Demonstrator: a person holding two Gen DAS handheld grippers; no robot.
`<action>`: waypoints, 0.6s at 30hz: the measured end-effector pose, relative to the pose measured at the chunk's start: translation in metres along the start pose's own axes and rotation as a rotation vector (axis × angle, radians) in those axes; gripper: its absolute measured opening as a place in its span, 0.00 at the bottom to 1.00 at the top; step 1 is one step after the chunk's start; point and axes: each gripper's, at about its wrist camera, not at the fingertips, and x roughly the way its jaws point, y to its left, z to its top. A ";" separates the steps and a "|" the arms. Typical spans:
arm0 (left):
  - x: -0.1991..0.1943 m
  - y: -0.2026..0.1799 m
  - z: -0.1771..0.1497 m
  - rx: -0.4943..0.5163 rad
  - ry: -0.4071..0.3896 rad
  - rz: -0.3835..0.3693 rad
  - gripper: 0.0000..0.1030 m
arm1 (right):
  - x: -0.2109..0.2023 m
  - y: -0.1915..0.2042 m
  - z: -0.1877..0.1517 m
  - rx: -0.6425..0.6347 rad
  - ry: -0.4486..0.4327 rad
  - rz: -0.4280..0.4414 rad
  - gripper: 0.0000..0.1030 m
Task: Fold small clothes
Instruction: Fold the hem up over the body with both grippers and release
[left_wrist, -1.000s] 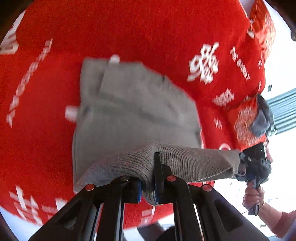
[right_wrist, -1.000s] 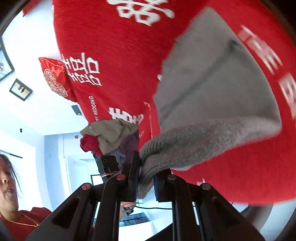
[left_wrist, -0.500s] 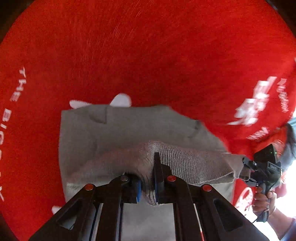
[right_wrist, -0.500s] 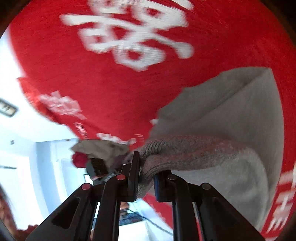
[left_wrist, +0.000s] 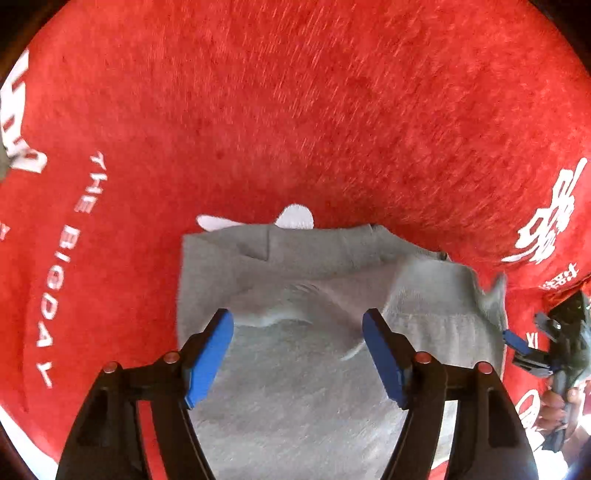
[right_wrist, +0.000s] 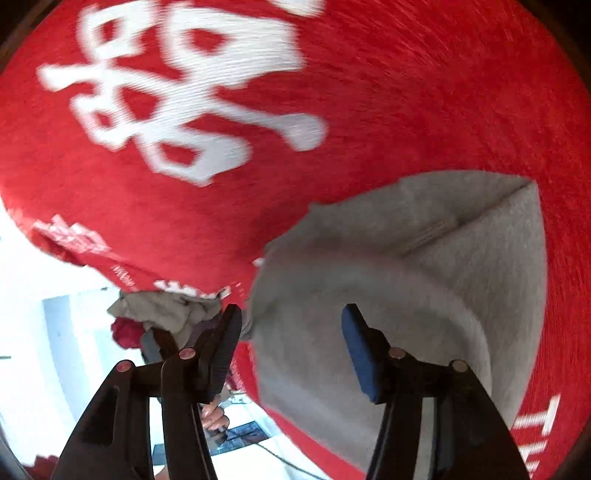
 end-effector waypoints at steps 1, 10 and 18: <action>0.001 -0.003 -0.002 0.019 0.013 -0.003 0.71 | 0.000 0.004 -0.003 -0.017 0.013 -0.009 0.59; 0.069 -0.021 0.014 0.036 0.063 0.145 0.71 | 0.041 0.004 0.026 -0.092 -0.031 -0.302 0.59; 0.024 0.016 0.025 0.019 0.009 0.241 0.71 | 0.001 0.023 -0.005 -0.189 -0.045 -0.397 0.59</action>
